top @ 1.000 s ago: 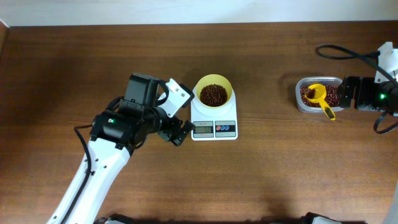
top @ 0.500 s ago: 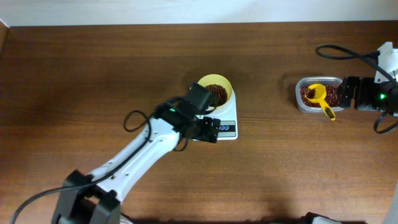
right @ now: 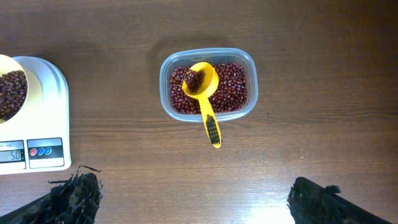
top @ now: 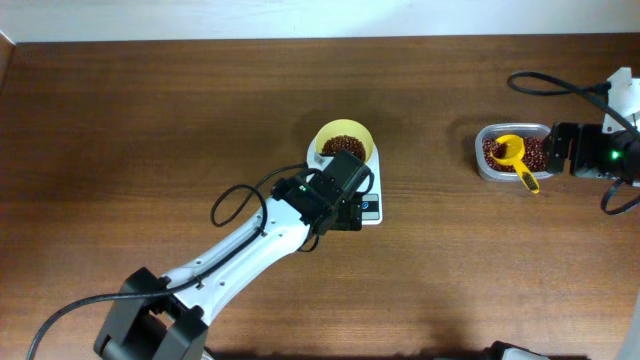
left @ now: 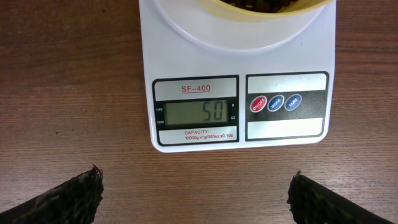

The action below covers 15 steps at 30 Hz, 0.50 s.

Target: Scoop item into bowl and weigh 50g on scale

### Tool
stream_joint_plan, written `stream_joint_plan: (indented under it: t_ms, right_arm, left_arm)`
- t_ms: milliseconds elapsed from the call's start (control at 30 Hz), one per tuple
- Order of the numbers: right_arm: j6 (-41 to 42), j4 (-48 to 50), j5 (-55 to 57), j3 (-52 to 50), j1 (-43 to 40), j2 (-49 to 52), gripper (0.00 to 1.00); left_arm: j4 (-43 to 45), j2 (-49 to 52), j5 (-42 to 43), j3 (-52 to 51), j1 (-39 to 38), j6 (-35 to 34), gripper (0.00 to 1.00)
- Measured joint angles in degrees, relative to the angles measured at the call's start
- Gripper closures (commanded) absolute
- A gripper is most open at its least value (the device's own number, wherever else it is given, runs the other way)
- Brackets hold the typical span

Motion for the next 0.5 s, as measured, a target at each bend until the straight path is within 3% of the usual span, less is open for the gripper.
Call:
stream_joint_plan:
  t_ms: [500]
  right_arm:
    - [0.0,0.0,0.0,0.0,0.0,0.0,0.01]
  left_arm:
    - [0.0,0.0,-0.4,0.0,0.0,-0.2,0.01]
